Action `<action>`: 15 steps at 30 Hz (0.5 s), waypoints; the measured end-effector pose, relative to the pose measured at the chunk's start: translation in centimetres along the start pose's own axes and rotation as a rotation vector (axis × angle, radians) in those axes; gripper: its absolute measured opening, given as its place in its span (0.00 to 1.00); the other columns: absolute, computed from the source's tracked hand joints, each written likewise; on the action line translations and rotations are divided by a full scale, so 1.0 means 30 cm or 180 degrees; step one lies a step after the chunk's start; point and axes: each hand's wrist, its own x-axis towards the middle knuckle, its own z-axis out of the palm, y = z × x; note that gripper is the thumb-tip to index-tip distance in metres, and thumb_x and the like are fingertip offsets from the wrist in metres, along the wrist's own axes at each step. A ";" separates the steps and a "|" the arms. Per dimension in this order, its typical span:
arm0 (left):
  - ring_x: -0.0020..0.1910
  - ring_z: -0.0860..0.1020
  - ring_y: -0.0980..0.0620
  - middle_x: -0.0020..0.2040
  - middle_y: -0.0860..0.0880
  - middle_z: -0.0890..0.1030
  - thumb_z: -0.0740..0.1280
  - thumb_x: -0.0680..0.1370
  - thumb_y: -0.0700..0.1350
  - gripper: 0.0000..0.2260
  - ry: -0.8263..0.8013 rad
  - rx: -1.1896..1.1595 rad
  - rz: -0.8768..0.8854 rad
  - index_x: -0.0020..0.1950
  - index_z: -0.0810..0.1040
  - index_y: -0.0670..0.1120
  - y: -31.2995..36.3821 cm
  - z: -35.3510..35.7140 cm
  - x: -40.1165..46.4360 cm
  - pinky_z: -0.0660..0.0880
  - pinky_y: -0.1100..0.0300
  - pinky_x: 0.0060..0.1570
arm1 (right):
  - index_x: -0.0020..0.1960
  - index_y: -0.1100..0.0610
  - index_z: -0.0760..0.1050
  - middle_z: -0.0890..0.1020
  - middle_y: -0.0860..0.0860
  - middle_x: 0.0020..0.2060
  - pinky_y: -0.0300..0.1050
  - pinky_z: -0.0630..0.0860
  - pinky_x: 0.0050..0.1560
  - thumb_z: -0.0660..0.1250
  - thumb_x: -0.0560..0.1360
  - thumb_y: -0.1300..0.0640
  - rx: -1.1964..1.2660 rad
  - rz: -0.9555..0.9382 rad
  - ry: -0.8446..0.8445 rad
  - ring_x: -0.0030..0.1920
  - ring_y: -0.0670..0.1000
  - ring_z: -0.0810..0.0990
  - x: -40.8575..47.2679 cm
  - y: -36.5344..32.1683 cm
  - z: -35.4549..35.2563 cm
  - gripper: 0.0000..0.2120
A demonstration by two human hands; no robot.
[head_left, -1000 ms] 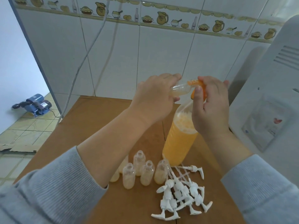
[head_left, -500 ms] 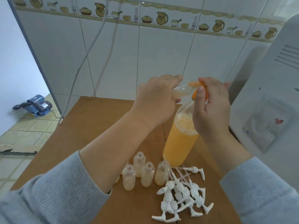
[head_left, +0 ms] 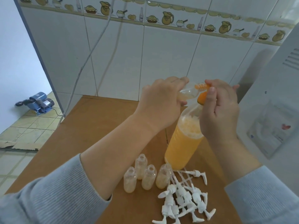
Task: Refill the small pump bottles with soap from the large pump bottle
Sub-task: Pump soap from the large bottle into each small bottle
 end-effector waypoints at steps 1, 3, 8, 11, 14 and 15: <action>0.60 0.74 0.50 0.63 0.55 0.76 0.68 0.76 0.48 0.23 0.0021 0.0030 0.0022 0.70 0.68 0.52 -0.001 -0.007 0.004 0.71 0.47 0.58 | 0.55 0.62 0.78 0.80 0.53 0.53 0.61 0.60 0.70 0.49 0.81 0.53 0.0036 0.0024 -0.0077 0.58 0.43 0.71 0.010 -0.008 -0.005 0.21; 0.59 0.74 0.49 0.62 0.55 0.77 0.69 0.75 0.48 0.23 0.0100 0.0030 0.0045 0.70 0.69 0.52 -0.001 -0.020 0.008 0.72 0.47 0.57 | 0.55 0.62 0.78 0.79 0.50 0.53 0.60 0.59 0.70 0.48 0.81 0.51 0.0091 0.0066 -0.0137 0.58 0.40 0.68 0.023 -0.024 -0.013 0.23; 0.59 0.75 0.50 0.61 0.54 0.78 0.69 0.75 0.47 0.23 0.0155 -0.0095 0.0081 0.70 0.70 0.51 0.008 -0.013 0.011 0.72 0.47 0.57 | 0.58 0.61 0.77 0.76 0.47 0.53 0.54 0.55 0.73 0.49 0.81 0.53 0.0122 0.0224 0.0227 0.60 0.41 0.69 0.000 -0.030 0.002 0.21; 0.59 0.75 0.50 0.60 0.55 0.78 0.69 0.75 0.48 0.23 0.0076 -0.0149 0.0017 0.70 0.70 0.52 0.002 0.004 0.009 0.72 0.47 0.58 | 0.59 0.62 0.76 0.79 0.53 0.54 0.52 0.53 0.74 0.50 0.80 0.56 0.0034 0.0143 0.0253 0.59 0.40 0.69 -0.013 -0.014 0.019 0.18; 0.59 0.74 0.50 0.60 0.55 0.77 0.68 0.76 0.48 0.22 0.0004 -0.0117 -0.0042 0.70 0.69 0.52 -0.005 0.011 0.009 0.72 0.47 0.58 | 0.58 0.61 0.76 0.79 0.54 0.54 0.58 0.57 0.72 0.51 0.81 0.56 0.0049 0.0118 0.0073 0.59 0.41 0.69 0.001 -0.007 0.019 0.17; 0.59 0.74 0.50 0.61 0.55 0.77 0.68 0.76 0.48 0.22 0.0018 -0.0084 -0.0034 0.70 0.69 0.52 -0.006 0.007 0.011 0.72 0.47 0.58 | 0.58 0.61 0.76 0.79 0.54 0.54 0.60 0.58 0.71 0.50 0.81 0.54 0.0041 0.0104 -0.0032 0.61 0.43 0.70 0.011 -0.010 0.014 0.18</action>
